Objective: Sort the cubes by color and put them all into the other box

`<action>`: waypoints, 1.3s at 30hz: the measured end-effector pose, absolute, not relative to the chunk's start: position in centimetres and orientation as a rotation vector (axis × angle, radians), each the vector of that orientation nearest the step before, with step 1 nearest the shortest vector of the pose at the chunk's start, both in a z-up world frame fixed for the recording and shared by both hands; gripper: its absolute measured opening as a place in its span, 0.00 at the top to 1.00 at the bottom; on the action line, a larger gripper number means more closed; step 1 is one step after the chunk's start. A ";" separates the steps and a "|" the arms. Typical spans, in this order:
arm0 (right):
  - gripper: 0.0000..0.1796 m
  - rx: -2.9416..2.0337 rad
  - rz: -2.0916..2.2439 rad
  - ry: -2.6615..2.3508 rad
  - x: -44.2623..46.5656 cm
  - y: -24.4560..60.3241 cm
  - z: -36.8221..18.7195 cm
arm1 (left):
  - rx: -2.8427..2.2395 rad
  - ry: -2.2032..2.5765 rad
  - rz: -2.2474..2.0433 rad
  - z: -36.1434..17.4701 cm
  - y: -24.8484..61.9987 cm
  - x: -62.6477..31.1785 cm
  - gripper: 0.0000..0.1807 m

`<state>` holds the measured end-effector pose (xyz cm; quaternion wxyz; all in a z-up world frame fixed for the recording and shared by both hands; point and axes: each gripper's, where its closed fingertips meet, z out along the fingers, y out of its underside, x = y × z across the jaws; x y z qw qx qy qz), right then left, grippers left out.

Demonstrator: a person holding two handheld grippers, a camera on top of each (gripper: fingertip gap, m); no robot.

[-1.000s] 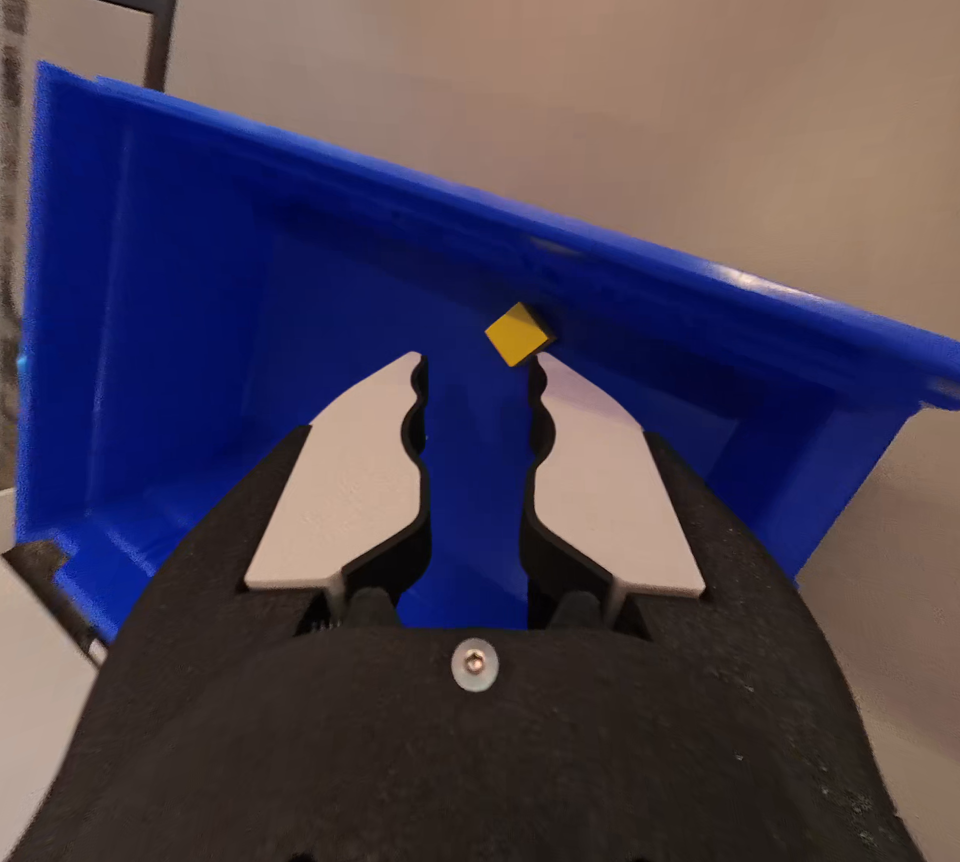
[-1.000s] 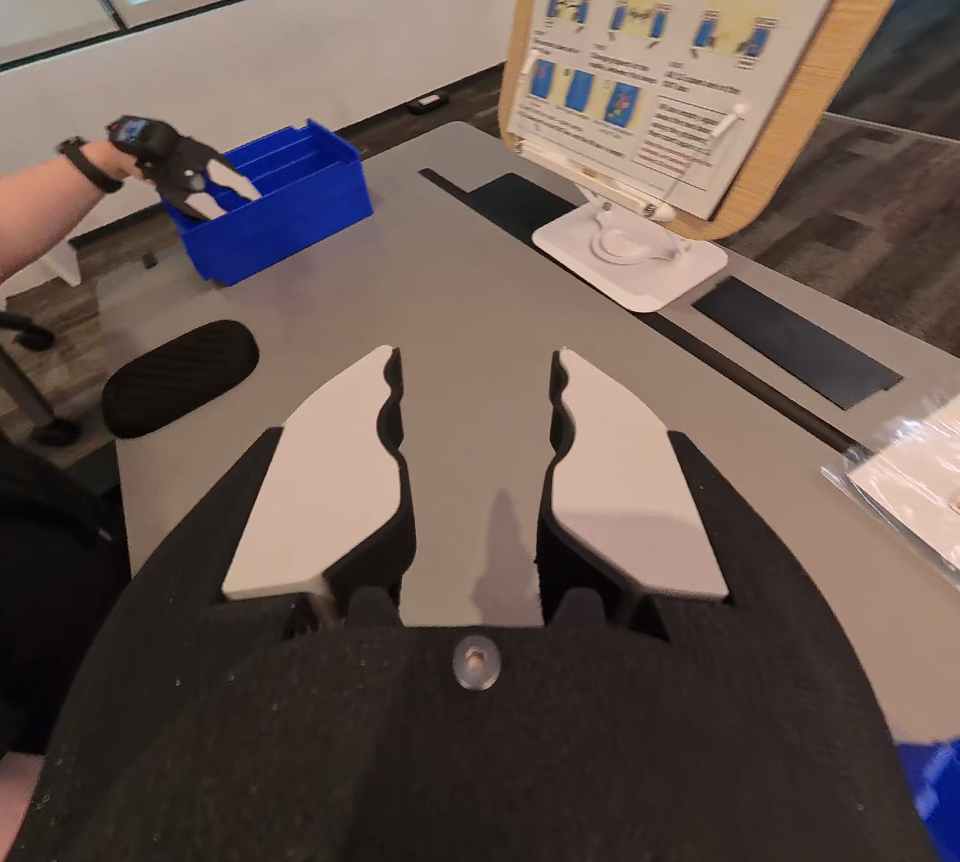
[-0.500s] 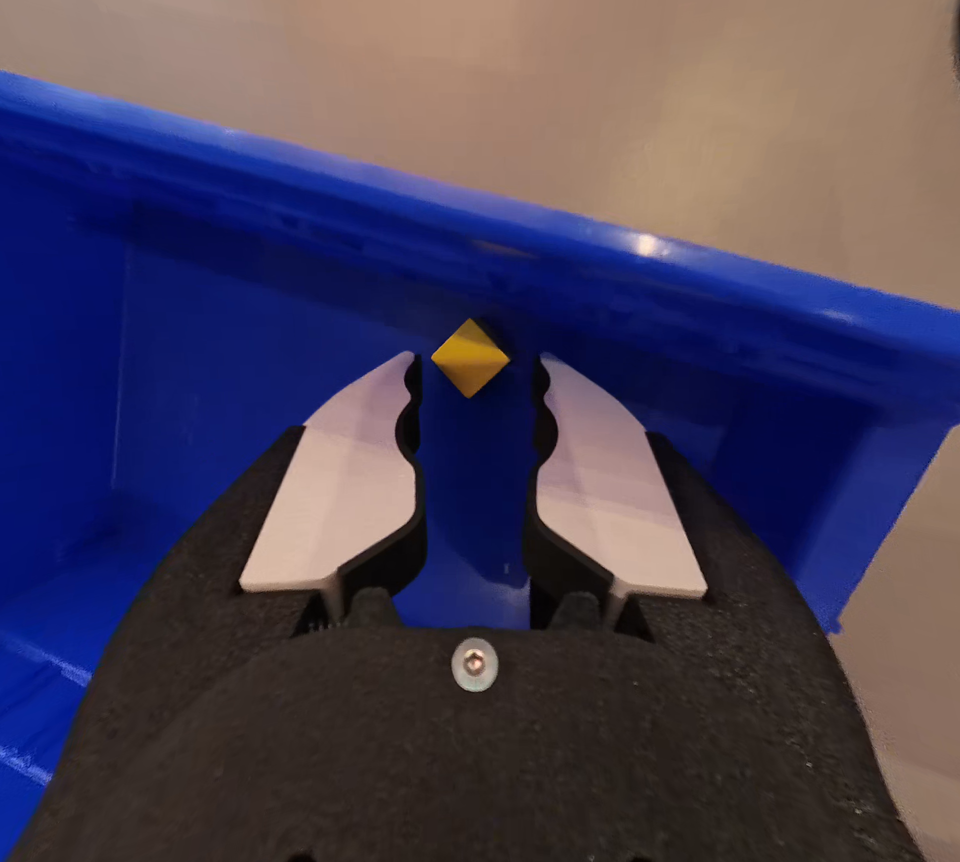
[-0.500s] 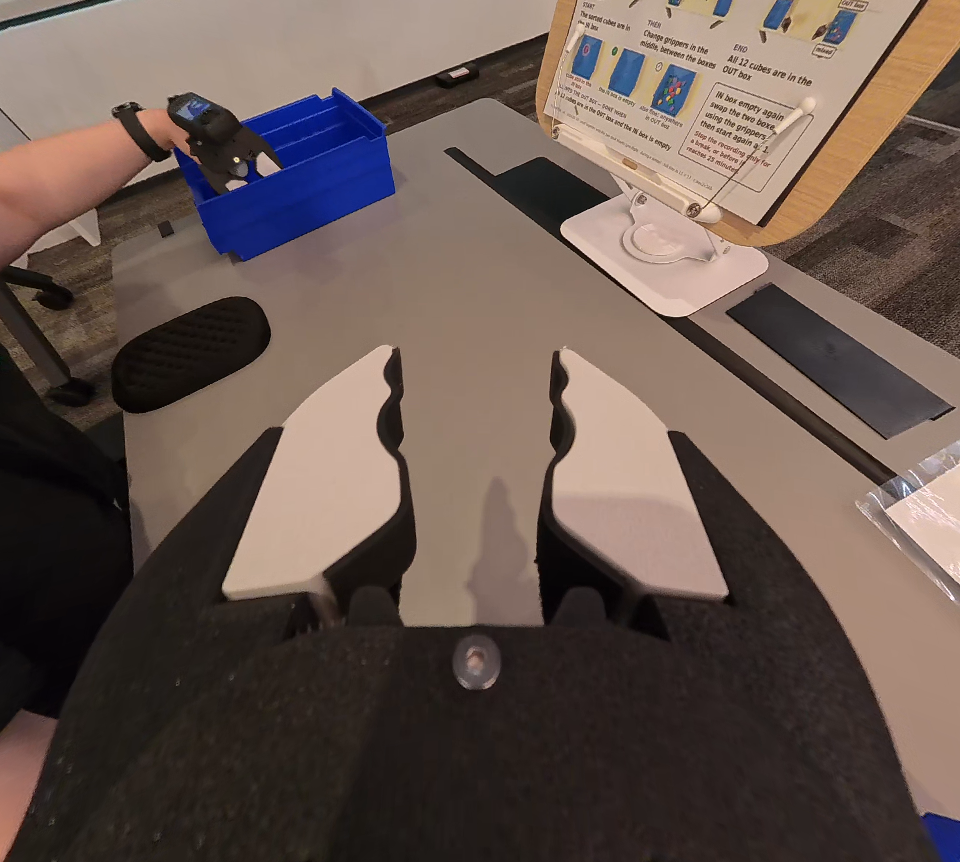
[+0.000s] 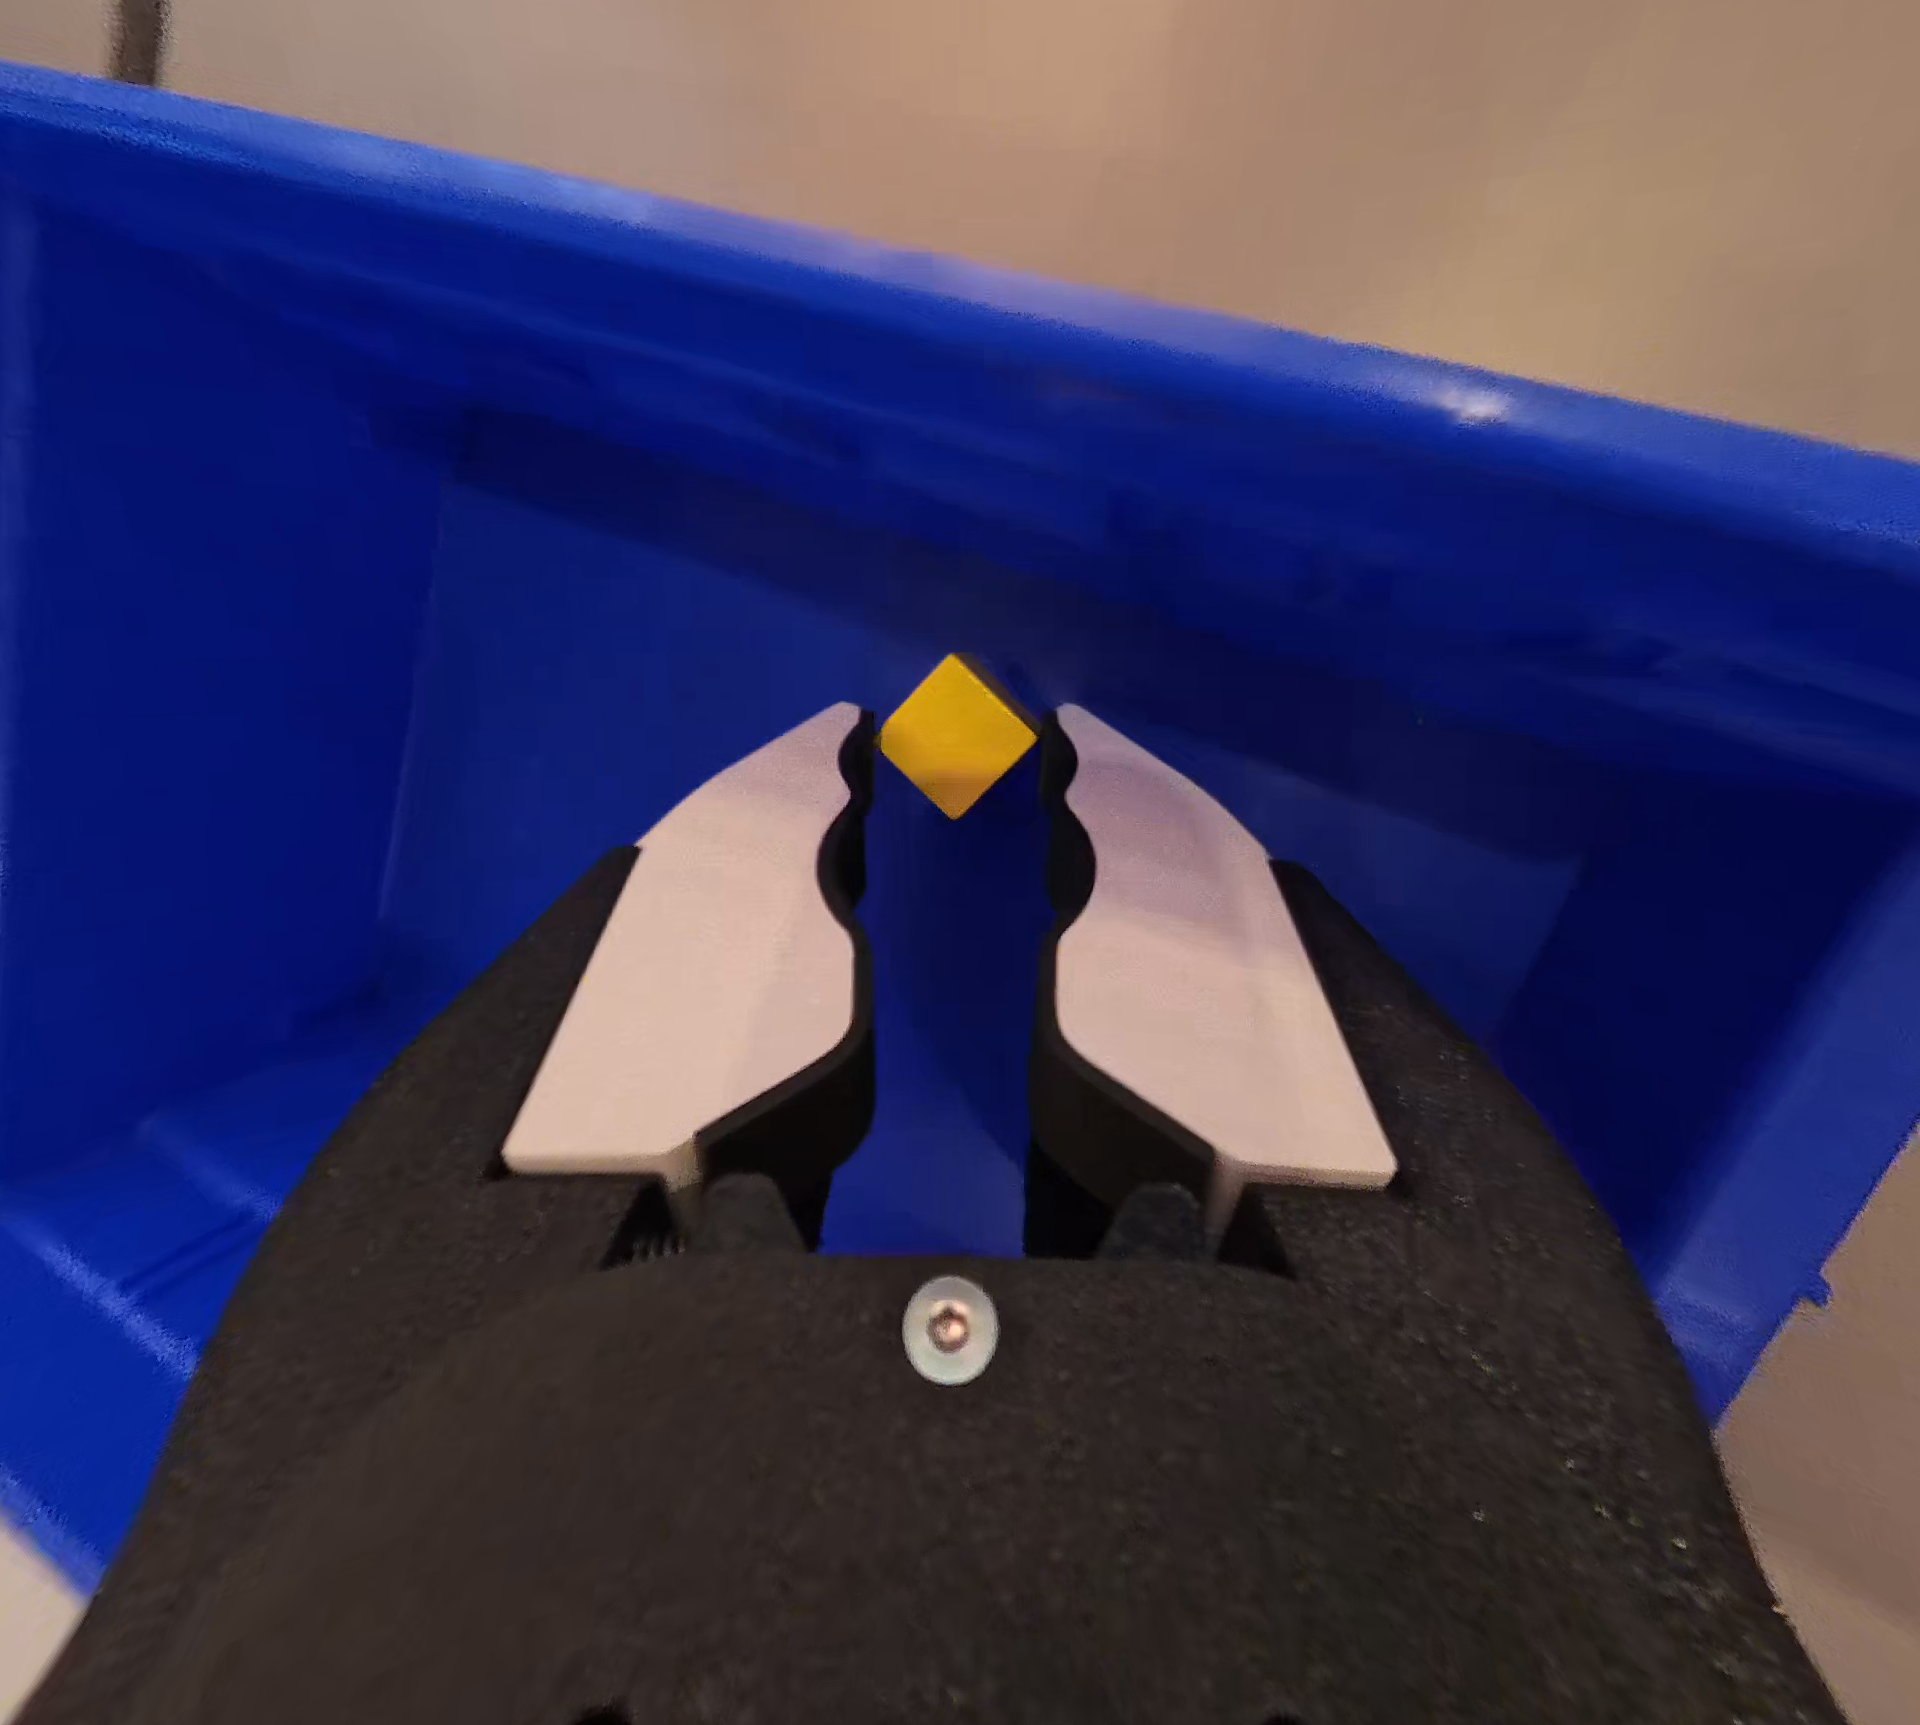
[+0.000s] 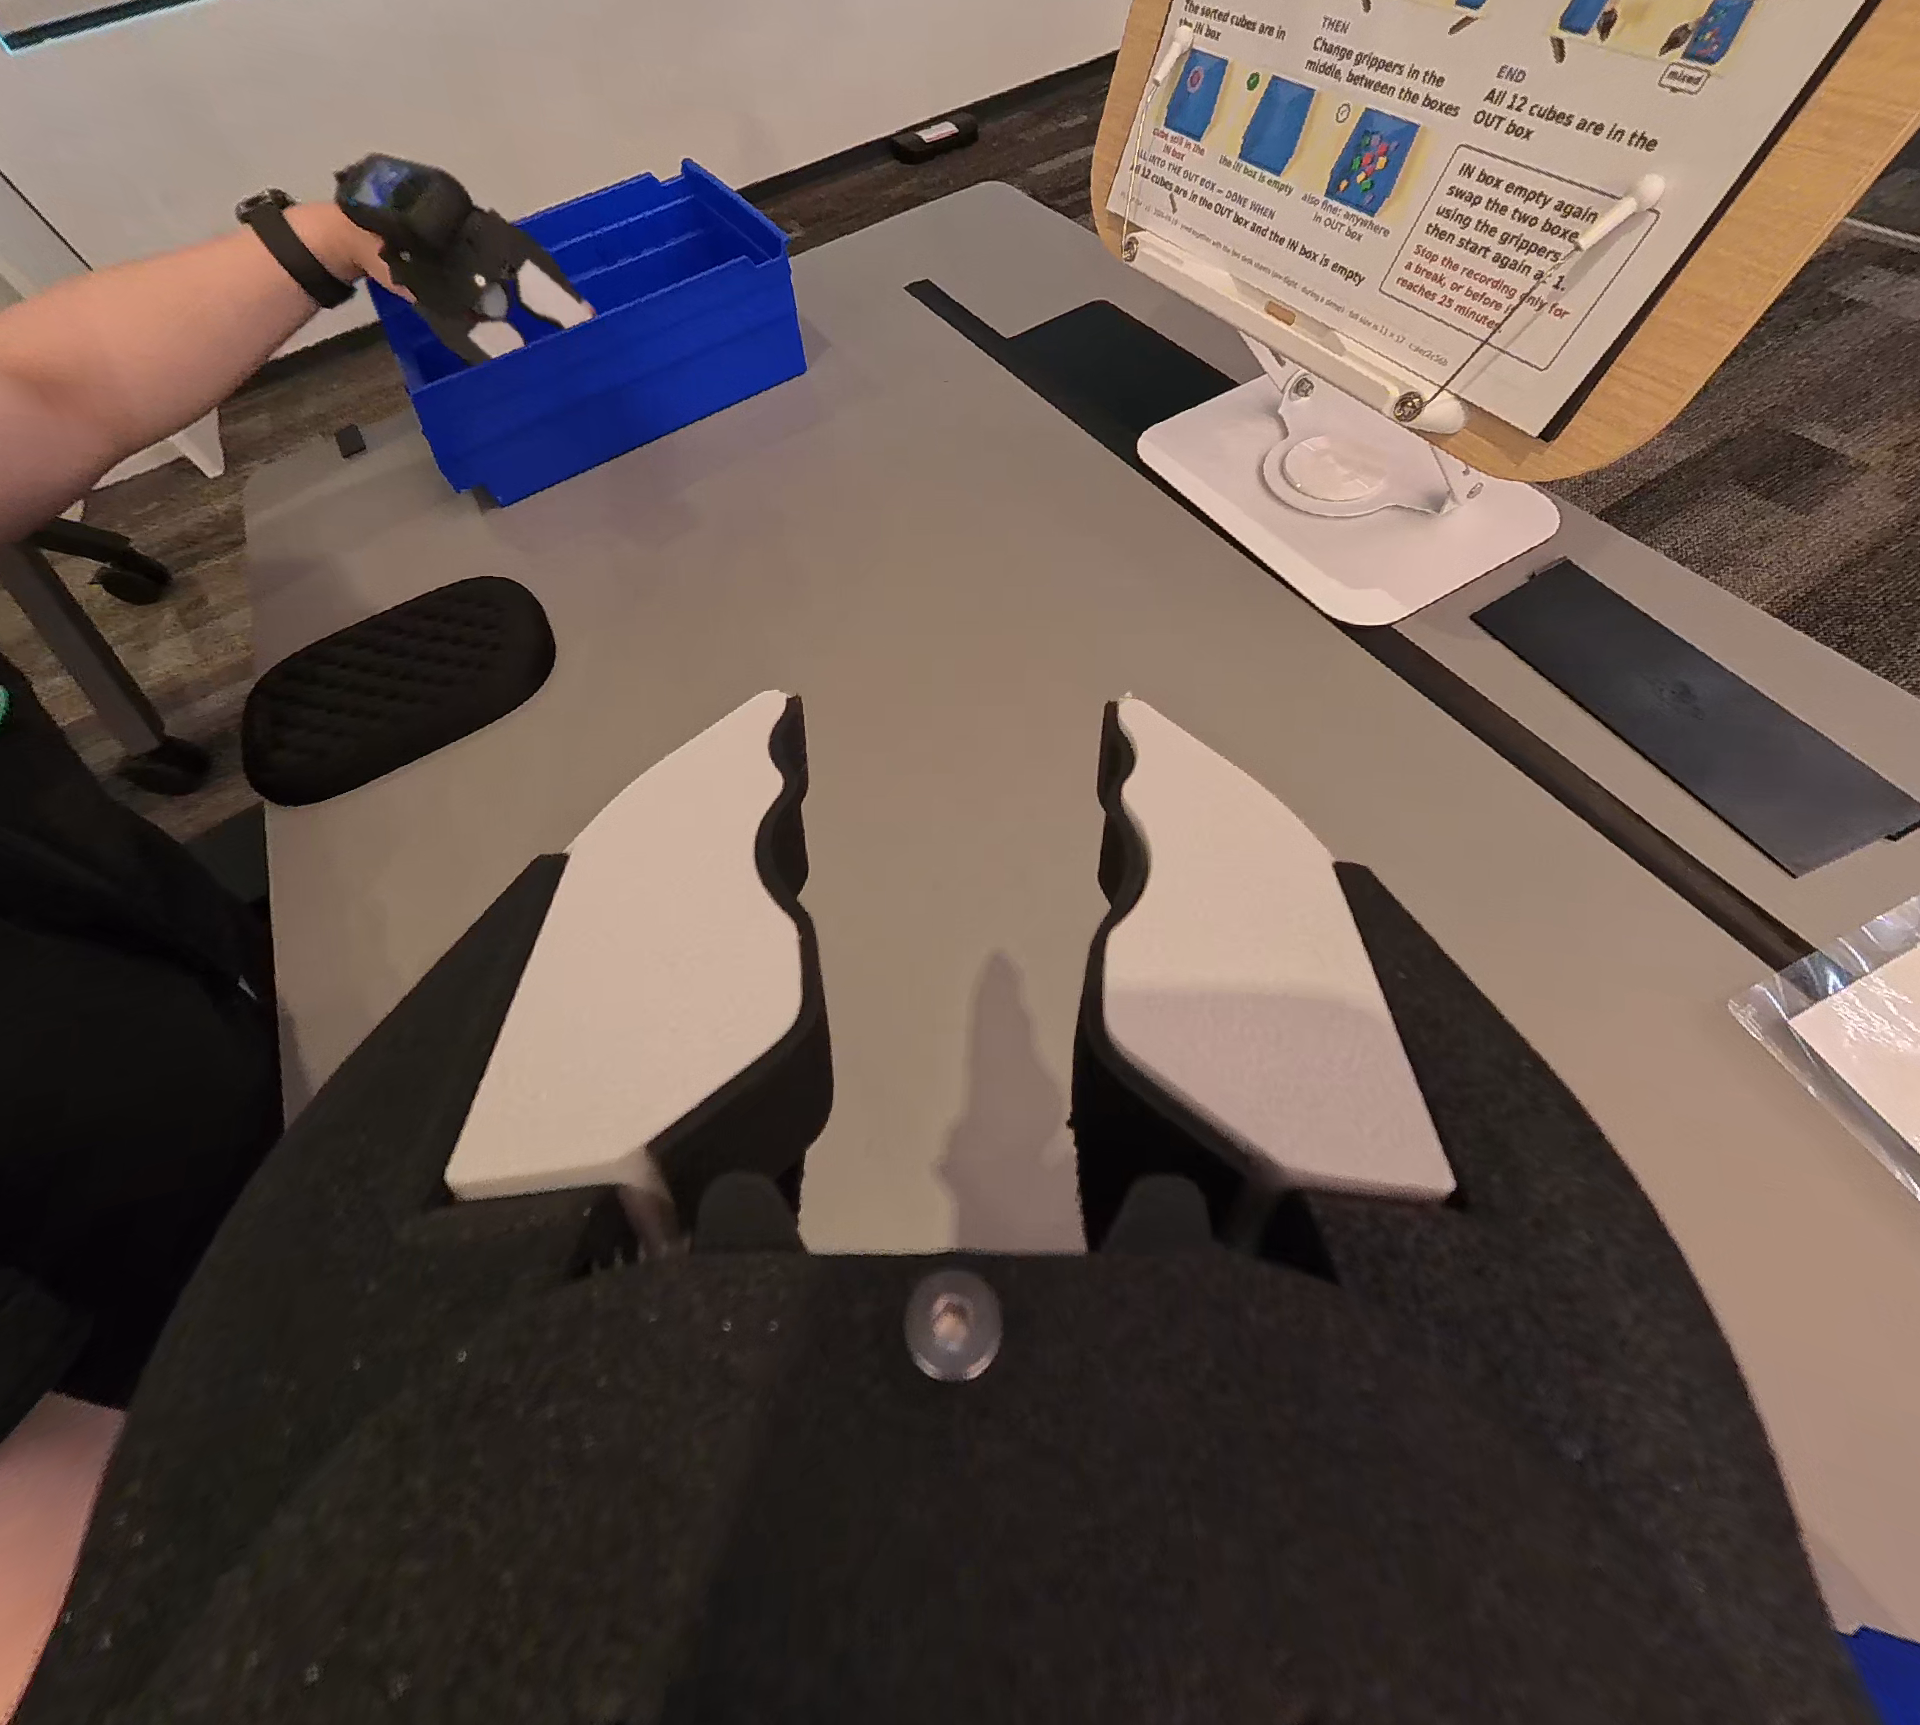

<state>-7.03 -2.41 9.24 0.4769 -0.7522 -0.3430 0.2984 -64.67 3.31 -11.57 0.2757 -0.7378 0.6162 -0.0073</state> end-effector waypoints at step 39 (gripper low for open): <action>0.75 -1.608 1.036 -0.620 -24.6 -1.0 11.9 | -1.015 1.192 0.108 11.9 -1.4 -23.6 0.84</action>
